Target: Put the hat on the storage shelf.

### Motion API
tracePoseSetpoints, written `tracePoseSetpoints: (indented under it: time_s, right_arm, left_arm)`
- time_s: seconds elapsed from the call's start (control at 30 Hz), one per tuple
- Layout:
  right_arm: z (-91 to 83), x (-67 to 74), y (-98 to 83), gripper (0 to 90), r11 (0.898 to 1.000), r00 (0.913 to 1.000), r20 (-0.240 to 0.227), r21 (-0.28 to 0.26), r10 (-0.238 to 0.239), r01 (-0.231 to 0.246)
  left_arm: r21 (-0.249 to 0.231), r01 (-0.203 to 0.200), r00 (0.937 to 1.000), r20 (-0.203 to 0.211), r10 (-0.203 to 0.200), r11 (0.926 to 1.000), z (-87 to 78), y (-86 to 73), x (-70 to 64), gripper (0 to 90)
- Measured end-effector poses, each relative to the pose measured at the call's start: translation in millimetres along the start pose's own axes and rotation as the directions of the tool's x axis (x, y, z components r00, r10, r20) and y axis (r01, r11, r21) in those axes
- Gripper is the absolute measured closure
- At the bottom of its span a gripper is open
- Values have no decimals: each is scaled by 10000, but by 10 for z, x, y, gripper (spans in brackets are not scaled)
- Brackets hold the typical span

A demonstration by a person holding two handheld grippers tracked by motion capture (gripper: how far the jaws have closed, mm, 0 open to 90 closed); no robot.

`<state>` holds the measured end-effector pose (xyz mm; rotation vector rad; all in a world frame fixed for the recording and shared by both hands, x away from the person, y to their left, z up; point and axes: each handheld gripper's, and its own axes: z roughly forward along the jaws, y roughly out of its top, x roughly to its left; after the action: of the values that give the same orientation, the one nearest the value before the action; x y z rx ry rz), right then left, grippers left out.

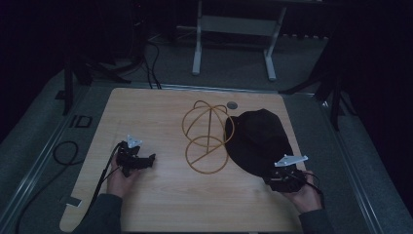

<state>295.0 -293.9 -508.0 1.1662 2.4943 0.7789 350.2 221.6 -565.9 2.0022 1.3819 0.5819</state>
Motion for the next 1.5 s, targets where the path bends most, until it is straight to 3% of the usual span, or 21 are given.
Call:
tracePoseSetpoints:
  time_s: [0.3,0.47,0.93,1.5]
  right_arm:
    - [-143,-51,164,489,9986,9991,-368,494,-191,209]
    - [-261,-141,229,521,9990,9962,-866,438,-27,65]
    - [-547,-353,371,570,9969,9996,-288,781,-53,76]
    - [-566,-573,551,570,9876,10000,84,1567,-15,2]
  left_arm:
    - [0,0,10000,1,0,10000,0,0,0,142]
    - [-2,1,10000,-1,-1,10000,0,0,0,142]
    - [-2,1,10000,-3,-1,10000,0,0,0,142]
    - [-2,2,10000,-3,-2,10000,0,0,0,142]
